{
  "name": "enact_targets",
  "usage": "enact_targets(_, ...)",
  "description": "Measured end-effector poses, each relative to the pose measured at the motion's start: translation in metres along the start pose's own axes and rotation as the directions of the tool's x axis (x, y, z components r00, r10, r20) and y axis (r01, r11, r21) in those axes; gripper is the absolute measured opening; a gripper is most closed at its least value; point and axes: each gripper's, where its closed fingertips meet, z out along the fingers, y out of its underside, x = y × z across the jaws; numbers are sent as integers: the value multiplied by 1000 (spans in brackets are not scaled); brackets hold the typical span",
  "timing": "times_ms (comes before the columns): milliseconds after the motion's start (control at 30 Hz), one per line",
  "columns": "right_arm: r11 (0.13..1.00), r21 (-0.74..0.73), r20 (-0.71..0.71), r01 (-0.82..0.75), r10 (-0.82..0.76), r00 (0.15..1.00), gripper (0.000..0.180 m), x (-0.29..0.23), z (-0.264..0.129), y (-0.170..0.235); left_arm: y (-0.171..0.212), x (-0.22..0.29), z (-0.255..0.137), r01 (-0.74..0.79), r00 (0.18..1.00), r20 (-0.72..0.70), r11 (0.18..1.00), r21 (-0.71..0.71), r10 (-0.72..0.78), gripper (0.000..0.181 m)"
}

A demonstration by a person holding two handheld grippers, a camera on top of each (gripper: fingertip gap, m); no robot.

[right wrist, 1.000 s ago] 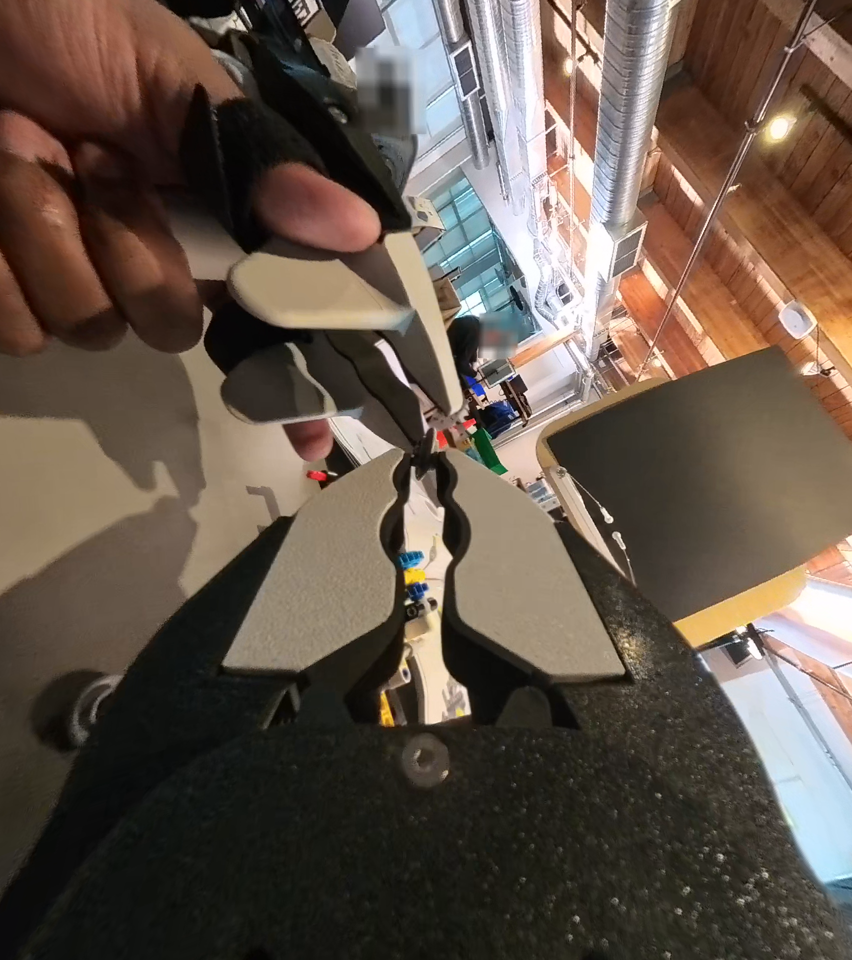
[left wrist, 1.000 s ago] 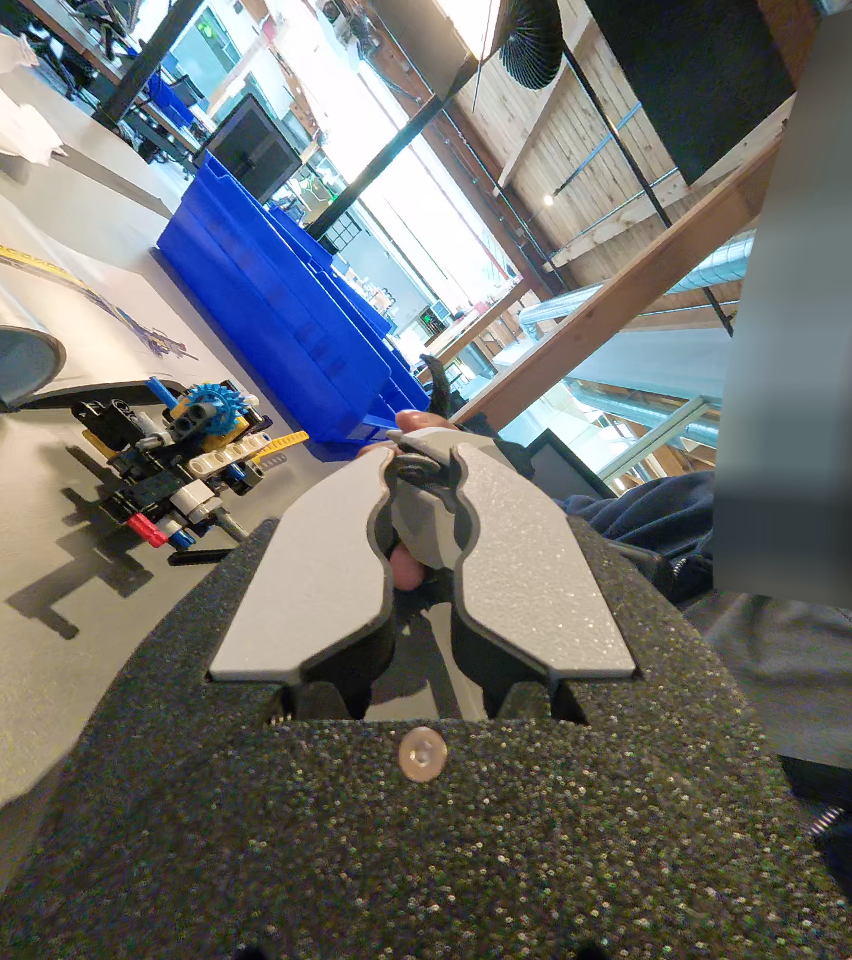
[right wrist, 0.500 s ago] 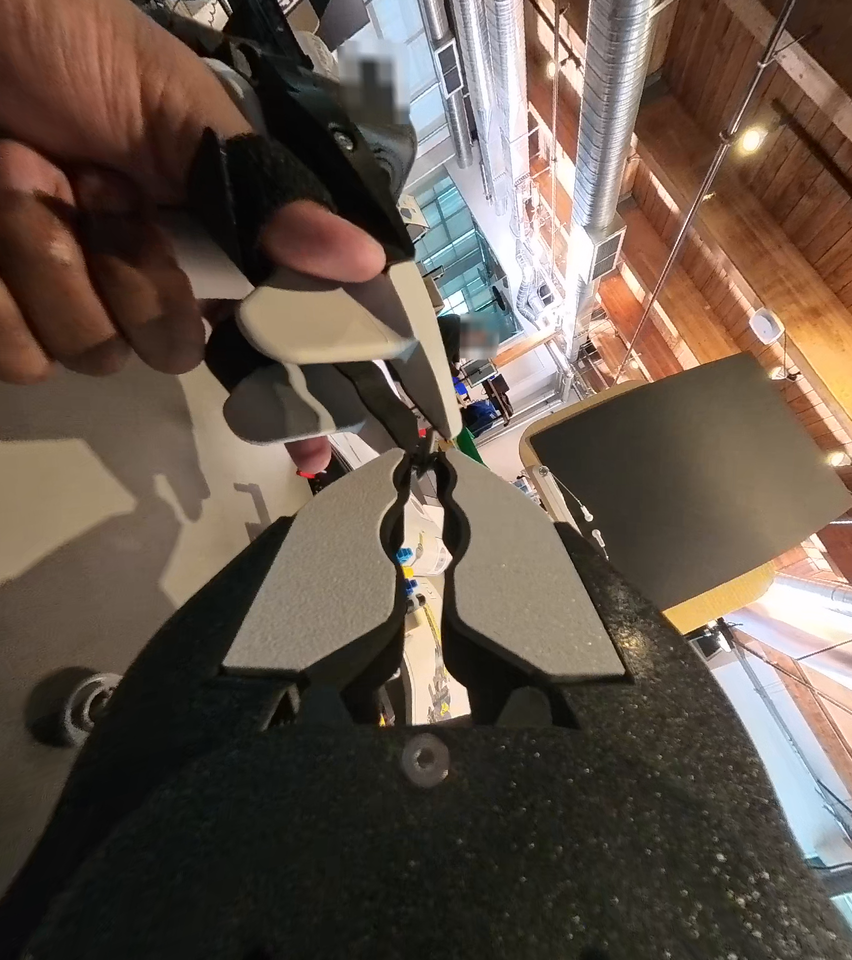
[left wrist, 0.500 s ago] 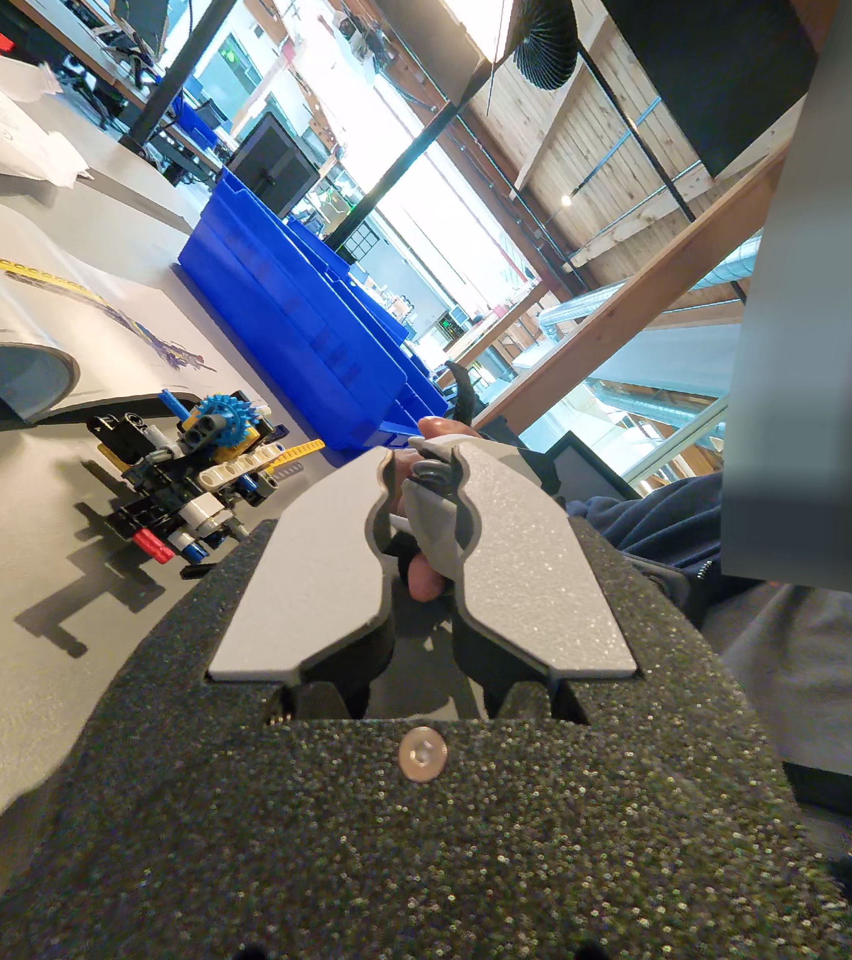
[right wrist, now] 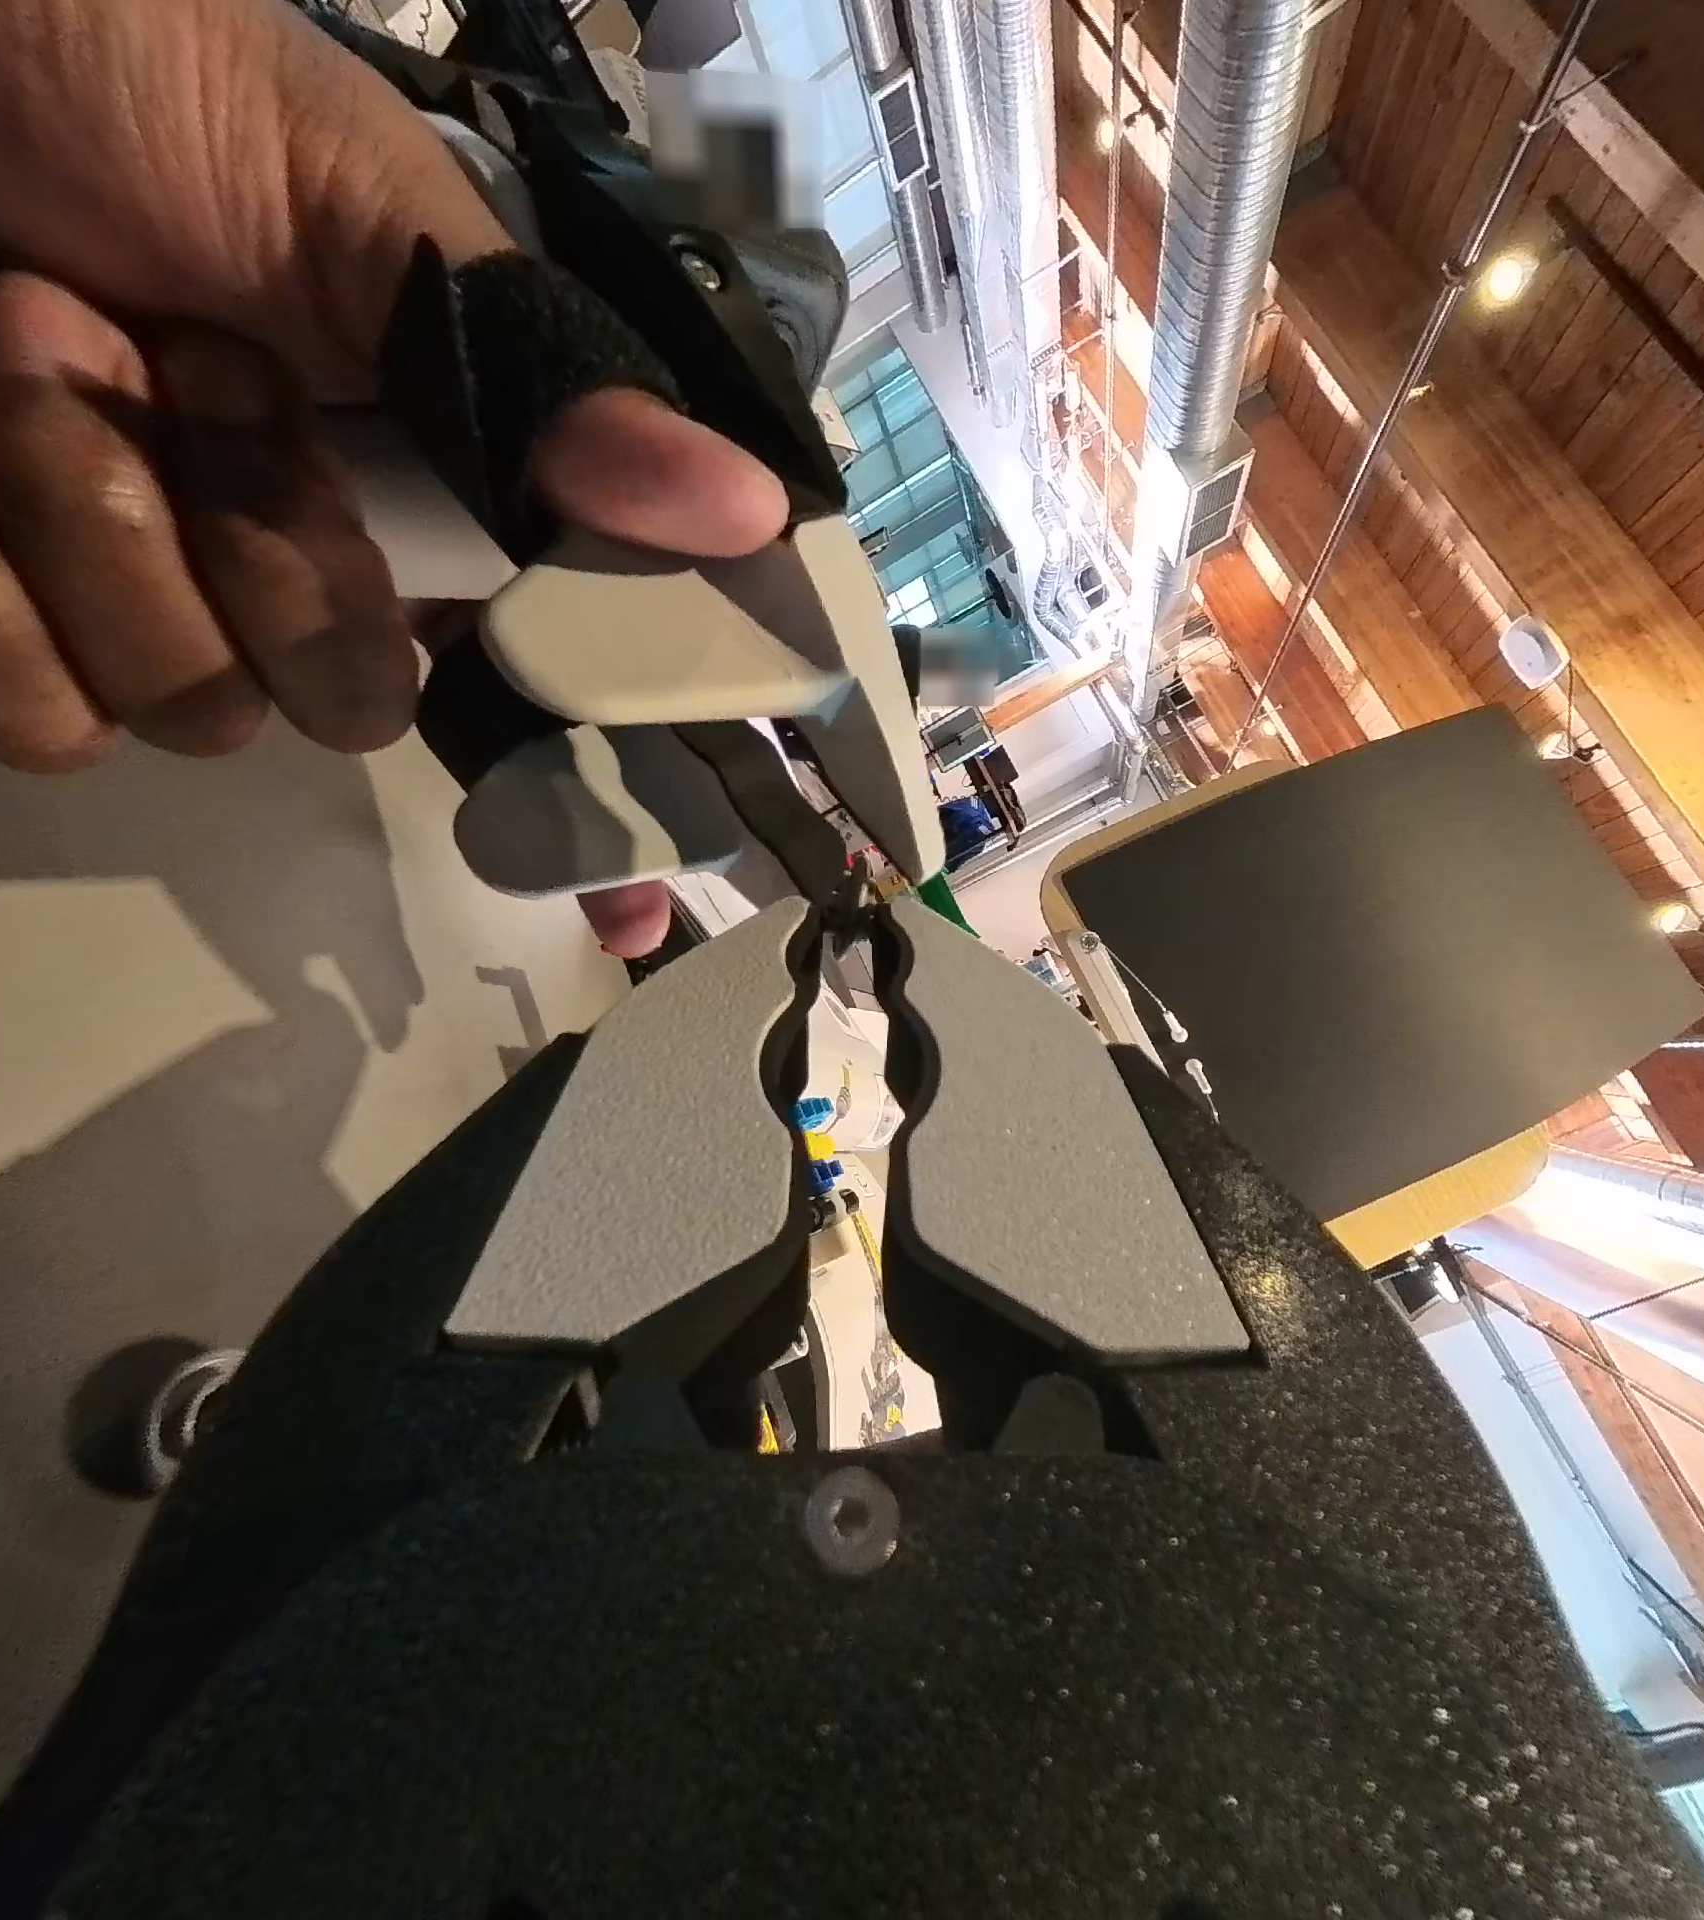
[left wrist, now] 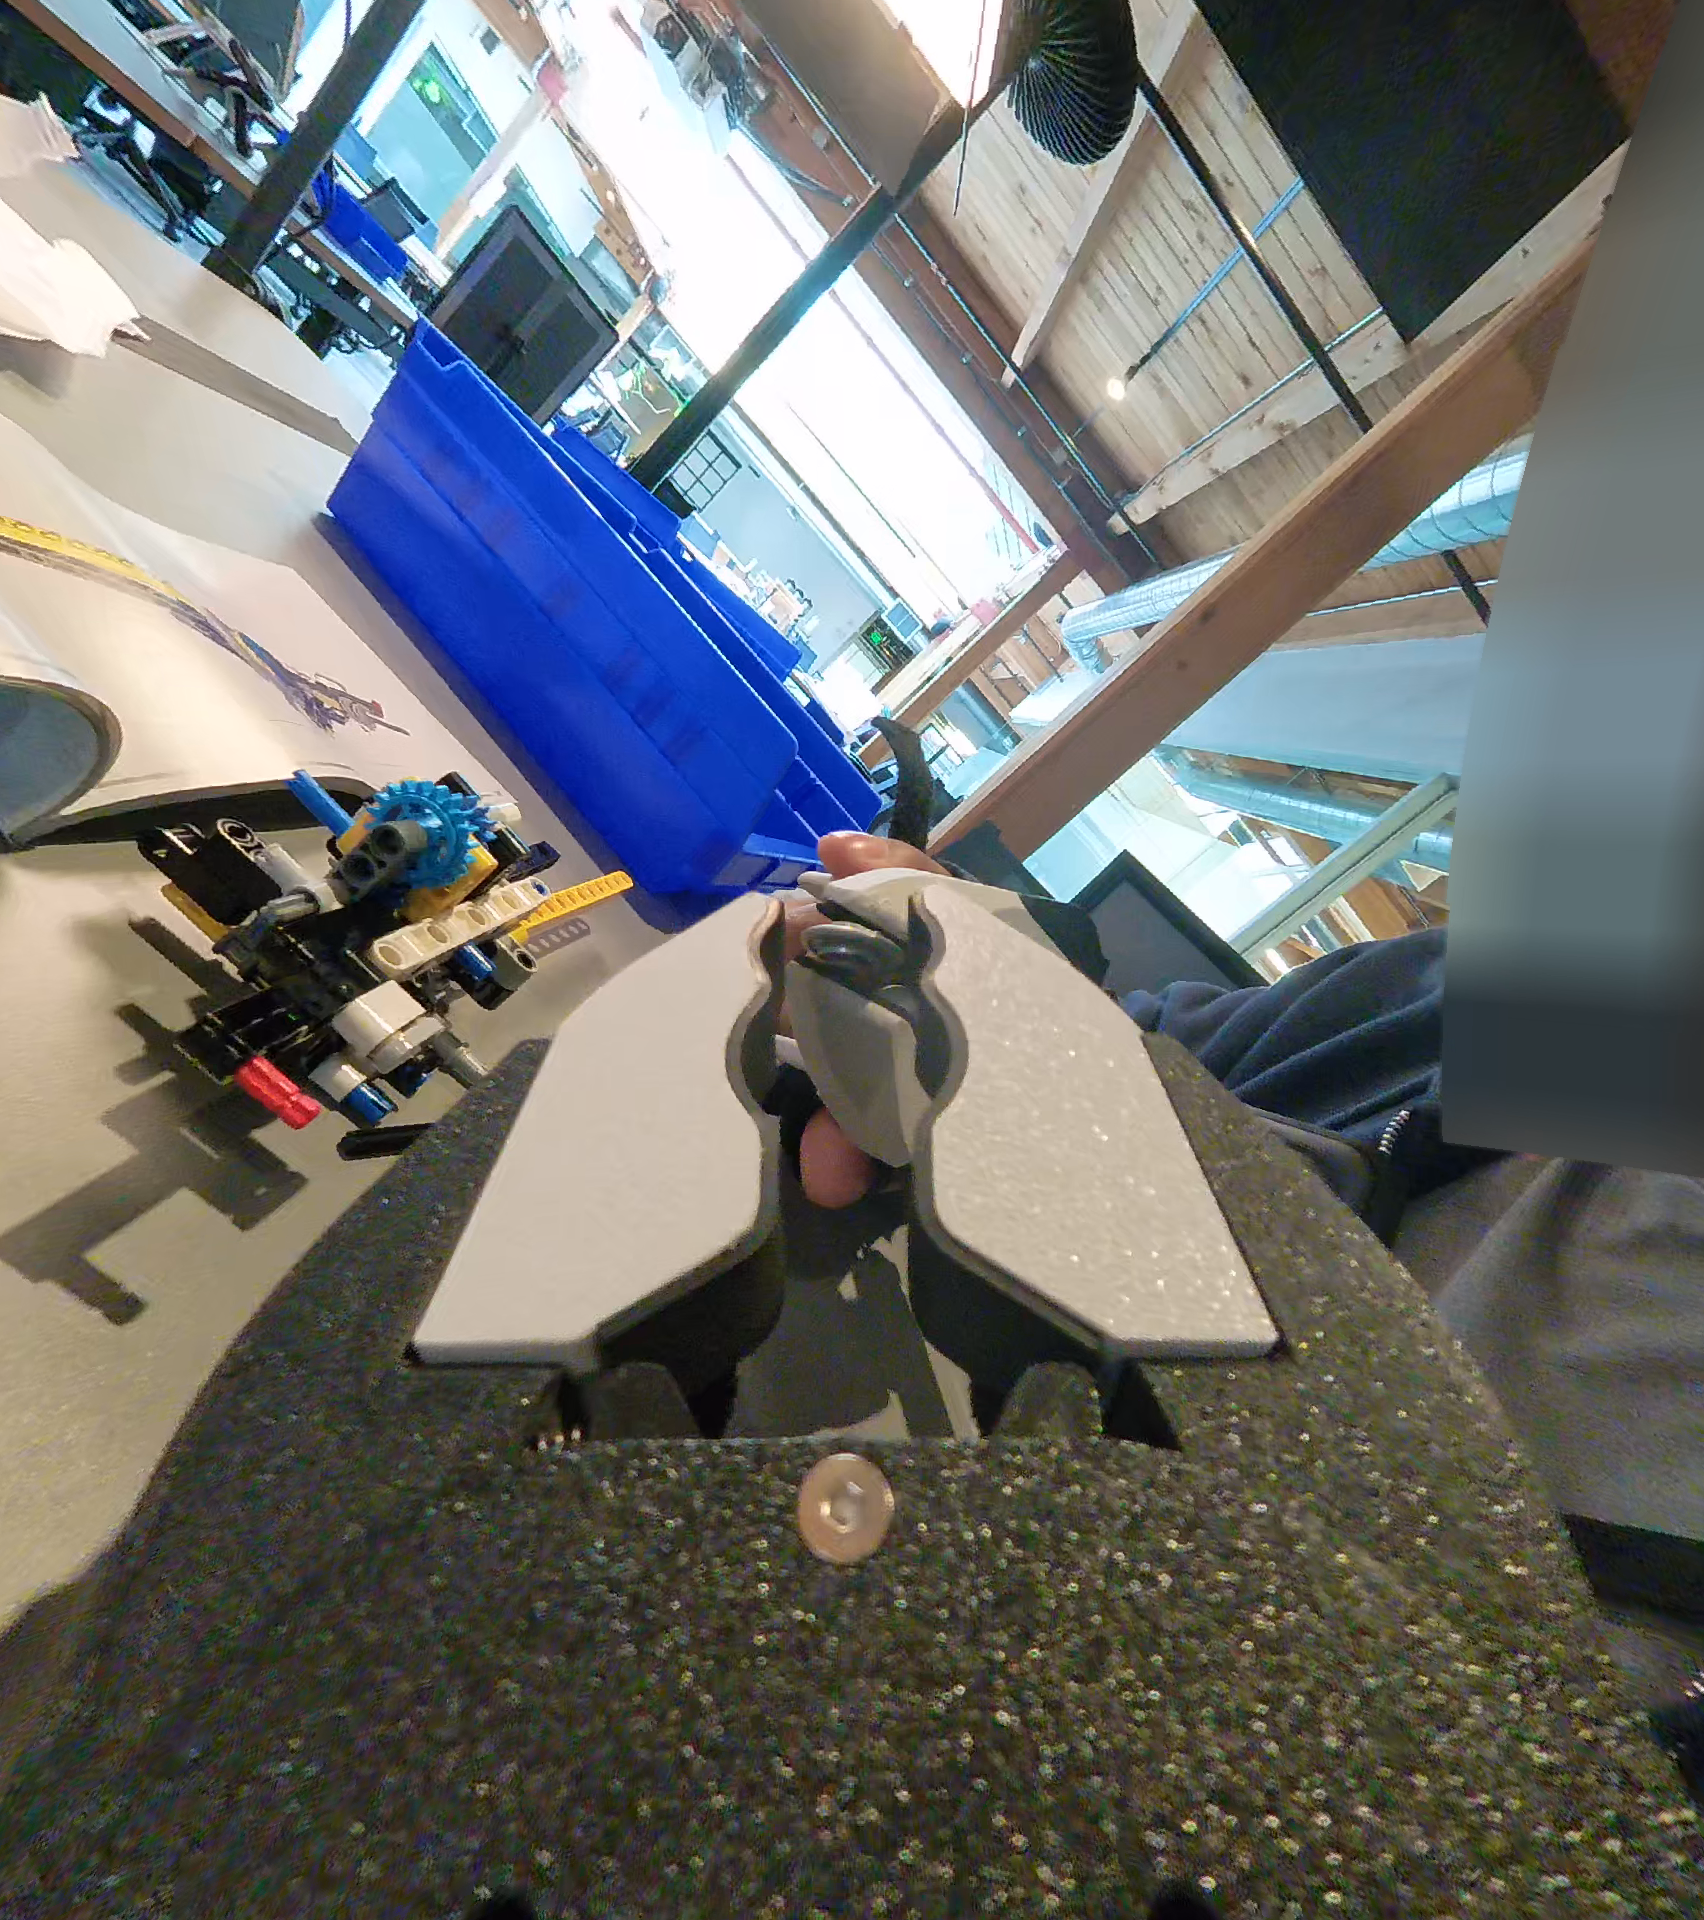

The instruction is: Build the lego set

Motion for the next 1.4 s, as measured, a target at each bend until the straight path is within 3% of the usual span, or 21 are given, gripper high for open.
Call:
enact_targets(967,1000,0,4,23,-23,1000,8,-12,4,-3,0,1,-1,3,1000,-1,1000,1,-3,11)
enact_targets(1200,1000,-29,-3,-7,7,1000,8,-7,5,3,-11,-3,-7,-5,1000,26,998,62,3,15)
enact_targets(1400,1000,-21,-12,-4,3,1000,8,-3,3,3,-3,-2,-3,-13,1000,26,1000,15,13,25)
